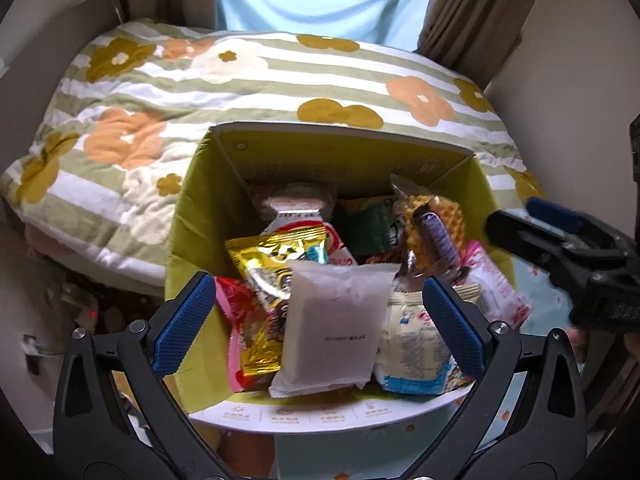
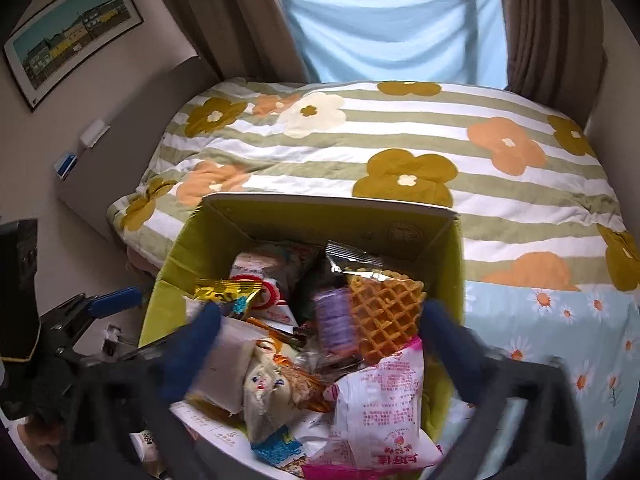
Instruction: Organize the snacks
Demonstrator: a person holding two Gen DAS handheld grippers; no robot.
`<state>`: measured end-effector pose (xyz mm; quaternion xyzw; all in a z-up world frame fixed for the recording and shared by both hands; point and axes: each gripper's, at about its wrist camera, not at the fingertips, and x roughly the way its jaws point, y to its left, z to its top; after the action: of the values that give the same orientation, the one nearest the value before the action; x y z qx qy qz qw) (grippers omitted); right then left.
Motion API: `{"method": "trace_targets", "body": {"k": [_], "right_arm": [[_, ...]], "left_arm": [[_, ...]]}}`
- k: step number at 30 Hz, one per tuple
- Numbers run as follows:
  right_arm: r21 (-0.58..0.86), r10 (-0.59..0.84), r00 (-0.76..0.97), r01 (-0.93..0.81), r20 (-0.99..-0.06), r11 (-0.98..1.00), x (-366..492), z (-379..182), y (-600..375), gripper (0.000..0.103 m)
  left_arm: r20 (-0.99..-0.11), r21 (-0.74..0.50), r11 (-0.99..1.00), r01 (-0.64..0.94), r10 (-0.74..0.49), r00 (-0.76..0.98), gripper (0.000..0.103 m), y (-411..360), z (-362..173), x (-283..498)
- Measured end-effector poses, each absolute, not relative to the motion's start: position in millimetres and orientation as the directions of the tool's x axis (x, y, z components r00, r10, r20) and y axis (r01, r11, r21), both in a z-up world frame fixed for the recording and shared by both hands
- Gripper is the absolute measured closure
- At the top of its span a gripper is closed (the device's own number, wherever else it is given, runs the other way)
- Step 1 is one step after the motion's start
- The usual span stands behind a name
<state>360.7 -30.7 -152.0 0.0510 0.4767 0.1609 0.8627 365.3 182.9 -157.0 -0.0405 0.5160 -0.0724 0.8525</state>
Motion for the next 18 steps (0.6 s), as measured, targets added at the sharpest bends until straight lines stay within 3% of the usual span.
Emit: {"method": "trace_targets", "body": {"k": [10,18], "right_arm": [[0.219,0.254,0.525,-0.13,-0.812,0.967,342.4,-160.4,-52.8,0.001],[0.218,0.258,0.572,-0.139,-0.779,0.966,317.3,-136.9,-61.2,0.001]], "left_arm": [[-0.883,-0.129,0.987,0.1,-0.16,0.442,0.0,182.7,-169.3,351.7],[-0.847,-0.094,0.99,0.108,-0.137,0.513,0.0,169.3,-138.1,326.1]]}}
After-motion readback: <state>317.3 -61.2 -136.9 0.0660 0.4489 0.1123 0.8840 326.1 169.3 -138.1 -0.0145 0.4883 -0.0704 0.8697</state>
